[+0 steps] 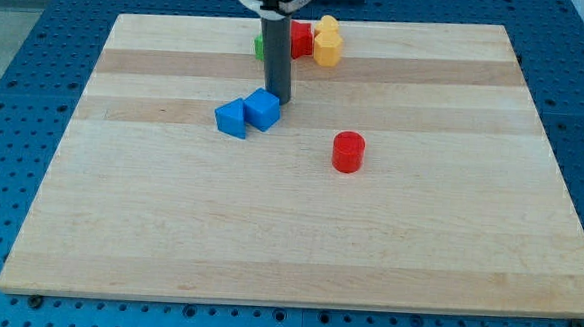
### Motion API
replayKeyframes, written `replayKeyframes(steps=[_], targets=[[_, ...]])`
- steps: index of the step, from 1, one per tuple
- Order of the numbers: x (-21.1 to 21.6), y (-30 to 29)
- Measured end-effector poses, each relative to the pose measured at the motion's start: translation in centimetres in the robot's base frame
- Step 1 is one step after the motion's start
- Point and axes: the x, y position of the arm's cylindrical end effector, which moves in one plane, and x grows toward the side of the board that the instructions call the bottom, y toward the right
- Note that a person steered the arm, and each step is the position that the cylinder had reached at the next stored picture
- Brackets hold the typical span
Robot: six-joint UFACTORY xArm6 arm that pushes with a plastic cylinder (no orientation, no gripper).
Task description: Move the line of blocks slightly right
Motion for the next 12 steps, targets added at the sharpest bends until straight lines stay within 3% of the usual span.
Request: replayKeyframes(steps=[2,4,6,12], targets=[[-1.1,-7.9],[1.8,-14.1],[4.3,-14.2],[4.3,-4.3]])
